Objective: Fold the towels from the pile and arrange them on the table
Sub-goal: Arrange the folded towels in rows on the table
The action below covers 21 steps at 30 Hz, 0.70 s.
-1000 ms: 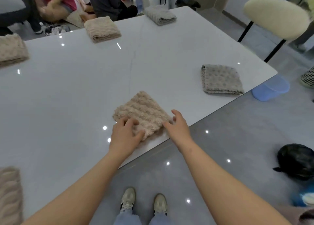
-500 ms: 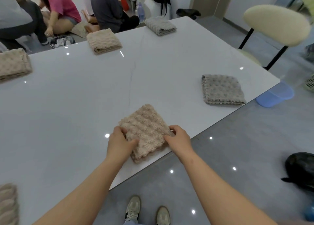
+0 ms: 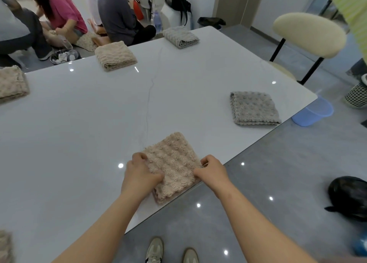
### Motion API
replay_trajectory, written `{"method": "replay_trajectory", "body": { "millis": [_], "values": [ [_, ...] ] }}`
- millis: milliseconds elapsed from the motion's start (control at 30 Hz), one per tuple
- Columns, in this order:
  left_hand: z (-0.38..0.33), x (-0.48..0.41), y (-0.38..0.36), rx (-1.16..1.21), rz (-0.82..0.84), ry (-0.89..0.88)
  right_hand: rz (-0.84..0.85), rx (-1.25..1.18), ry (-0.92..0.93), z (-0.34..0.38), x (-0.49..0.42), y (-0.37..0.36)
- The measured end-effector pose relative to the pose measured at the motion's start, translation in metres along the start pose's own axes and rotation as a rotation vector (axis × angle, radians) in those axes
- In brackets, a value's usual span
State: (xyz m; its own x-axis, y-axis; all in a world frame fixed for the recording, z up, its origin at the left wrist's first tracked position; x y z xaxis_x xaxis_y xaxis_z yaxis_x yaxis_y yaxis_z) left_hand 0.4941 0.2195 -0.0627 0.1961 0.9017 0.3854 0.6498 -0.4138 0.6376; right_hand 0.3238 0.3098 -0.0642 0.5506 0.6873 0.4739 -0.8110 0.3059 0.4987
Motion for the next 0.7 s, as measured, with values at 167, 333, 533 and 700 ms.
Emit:
{"method": "replay_trajectory", "body": {
  "millis": [167, 333, 533, 700],
  "values": [
    [-0.027, 0.003, 0.004, -0.148, -0.187, -0.240, -0.123, -0.021, -0.003, 0.008, -0.004, 0.007],
    [-0.065, -0.007, -0.011, -0.060, 0.095, -0.400, -0.211, -0.109, 0.023, 0.013, -0.013, 0.015],
    [-0.115, -0.017, -0.052, -0.039, 0.224, -0.447, -0.371, -0.228, 0.060, -0.001, -0.038, 0.055],
    [-0.167, -0.035, -0.108, 0.042, 0.243, -0.368, -0.452, -0.239, 0.100, -0.017, -0.086, 0.127]
  ]
}}
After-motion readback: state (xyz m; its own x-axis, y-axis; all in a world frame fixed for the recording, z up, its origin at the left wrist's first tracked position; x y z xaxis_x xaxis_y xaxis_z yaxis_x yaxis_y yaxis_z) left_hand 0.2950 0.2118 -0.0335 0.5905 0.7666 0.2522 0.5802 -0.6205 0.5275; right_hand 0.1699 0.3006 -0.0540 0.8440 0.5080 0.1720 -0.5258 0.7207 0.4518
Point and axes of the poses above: each hand's wrist, its own x-axis away from the middle knuckle, its own y-axis out of the back of the hand, z = x × y, the point moved 1 cm from there along -x, towards the middle knuckle, and after that the axes turned 2 degrees about y, right-handed, at the moved point
